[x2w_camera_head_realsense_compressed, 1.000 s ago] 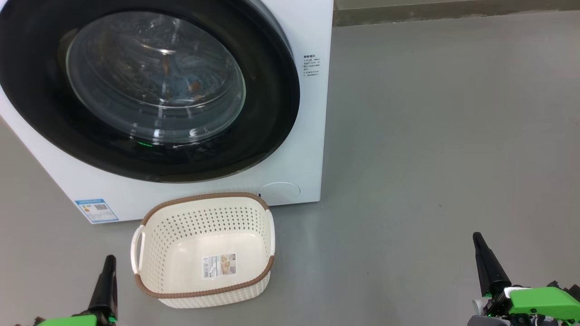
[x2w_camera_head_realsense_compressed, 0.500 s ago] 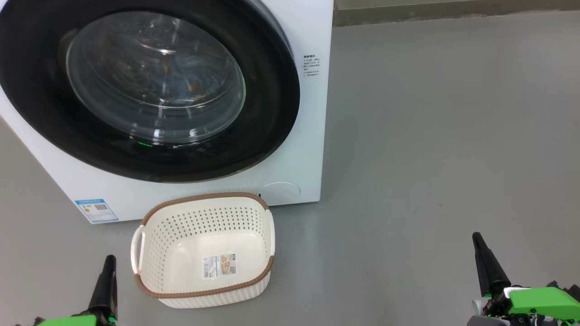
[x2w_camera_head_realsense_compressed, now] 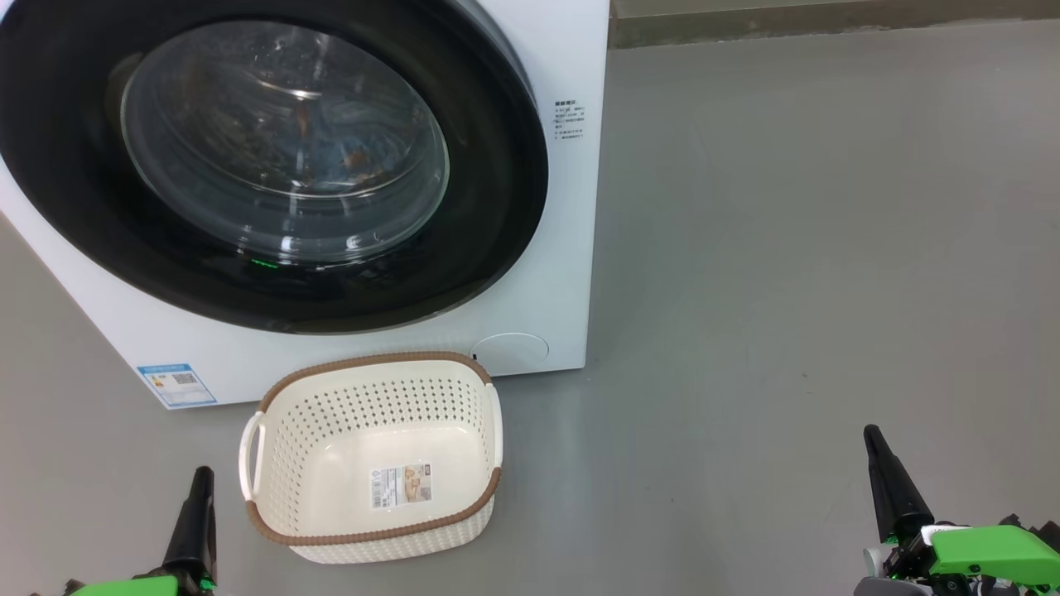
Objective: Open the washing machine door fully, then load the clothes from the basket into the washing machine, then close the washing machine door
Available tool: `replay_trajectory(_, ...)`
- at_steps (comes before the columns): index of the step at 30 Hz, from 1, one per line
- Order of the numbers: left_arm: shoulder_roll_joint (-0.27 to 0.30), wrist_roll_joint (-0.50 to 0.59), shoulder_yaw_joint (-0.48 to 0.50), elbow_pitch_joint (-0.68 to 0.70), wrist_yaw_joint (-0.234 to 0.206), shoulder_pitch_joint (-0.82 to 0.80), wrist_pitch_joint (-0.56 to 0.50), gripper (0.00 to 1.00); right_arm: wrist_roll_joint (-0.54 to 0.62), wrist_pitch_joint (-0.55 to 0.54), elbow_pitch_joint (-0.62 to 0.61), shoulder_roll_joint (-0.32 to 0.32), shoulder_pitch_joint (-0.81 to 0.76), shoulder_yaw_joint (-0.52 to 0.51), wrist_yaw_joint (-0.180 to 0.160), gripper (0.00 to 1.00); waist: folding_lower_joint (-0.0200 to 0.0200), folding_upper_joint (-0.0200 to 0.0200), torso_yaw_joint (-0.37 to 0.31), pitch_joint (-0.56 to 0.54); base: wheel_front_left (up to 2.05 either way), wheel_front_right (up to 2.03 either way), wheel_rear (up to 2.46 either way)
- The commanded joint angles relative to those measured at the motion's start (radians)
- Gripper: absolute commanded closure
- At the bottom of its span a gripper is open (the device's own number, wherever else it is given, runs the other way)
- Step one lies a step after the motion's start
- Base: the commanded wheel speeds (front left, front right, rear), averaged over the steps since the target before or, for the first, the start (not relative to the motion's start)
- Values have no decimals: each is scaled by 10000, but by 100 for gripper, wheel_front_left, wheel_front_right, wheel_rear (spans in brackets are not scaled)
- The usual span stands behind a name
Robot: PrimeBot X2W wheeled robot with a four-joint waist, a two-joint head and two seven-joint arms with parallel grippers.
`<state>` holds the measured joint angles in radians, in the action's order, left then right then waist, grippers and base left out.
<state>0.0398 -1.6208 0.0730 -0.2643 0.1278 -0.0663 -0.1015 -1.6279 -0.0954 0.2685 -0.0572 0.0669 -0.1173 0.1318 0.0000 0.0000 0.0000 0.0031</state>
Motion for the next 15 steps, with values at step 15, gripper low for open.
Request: replay_trajectory(15, 148, 78, 355, 194, 29, -412, -74, 100, 99, -87, -244, -16, 399, 148, -11, 100, 0, 0, 0, 0, 0, 0, 0)
